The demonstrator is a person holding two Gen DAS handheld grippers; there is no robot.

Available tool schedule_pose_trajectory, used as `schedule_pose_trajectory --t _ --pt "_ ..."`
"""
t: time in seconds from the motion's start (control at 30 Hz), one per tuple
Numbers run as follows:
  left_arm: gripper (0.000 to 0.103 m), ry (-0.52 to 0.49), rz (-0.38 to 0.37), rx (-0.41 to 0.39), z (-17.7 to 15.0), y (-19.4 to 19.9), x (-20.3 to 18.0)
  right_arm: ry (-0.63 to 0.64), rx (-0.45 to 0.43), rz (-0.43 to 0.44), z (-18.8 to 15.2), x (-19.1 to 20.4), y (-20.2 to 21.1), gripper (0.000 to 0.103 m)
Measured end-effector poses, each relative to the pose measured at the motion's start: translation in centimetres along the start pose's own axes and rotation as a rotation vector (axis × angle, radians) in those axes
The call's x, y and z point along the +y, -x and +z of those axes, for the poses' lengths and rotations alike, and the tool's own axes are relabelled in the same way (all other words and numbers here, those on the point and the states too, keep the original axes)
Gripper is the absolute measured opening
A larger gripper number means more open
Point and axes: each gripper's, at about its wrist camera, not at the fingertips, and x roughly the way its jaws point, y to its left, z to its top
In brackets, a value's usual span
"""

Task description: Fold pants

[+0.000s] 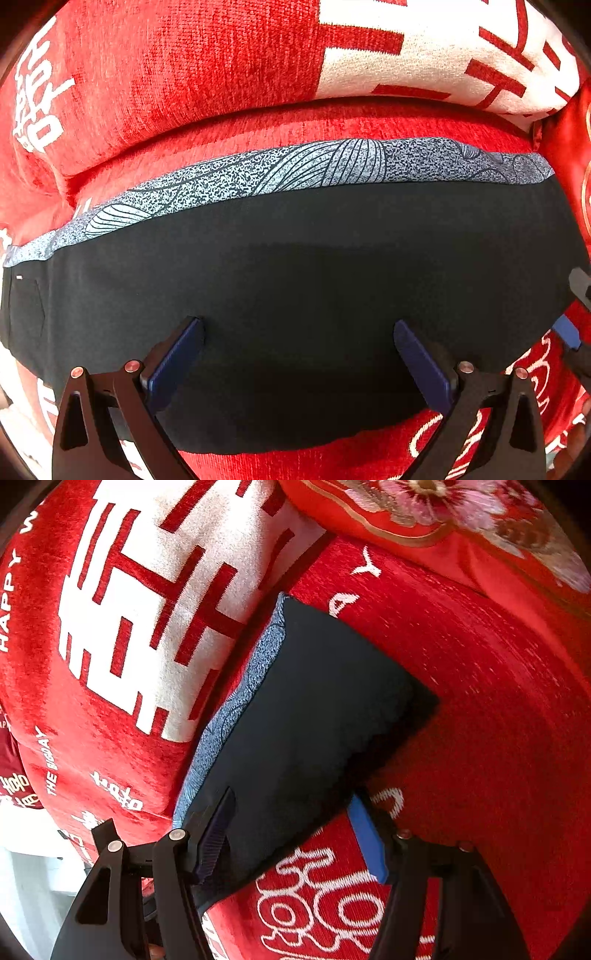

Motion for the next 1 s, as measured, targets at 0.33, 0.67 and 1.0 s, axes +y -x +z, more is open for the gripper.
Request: schedule_pose_trajectory --t 0.33,0.67,1.0 --pt "0.103 0.0 -0.005 0.002 0.3 0.3 0.0 -0.022 -0.033 0.048 0.6 -0.2 -0.4 0.069" --pt "0.099 -0.021 0.011 -0.003 0.9 1.2 0.0 -0.069 0.01 -0.029 3.3 0.8 -2.7 0.018" --pt "0.093 -0.086 -0.069 -0.103 -1.1 0.7 -1.2 0.124 0.001 -0.073 2.6 6.2 -0.7 0.014"
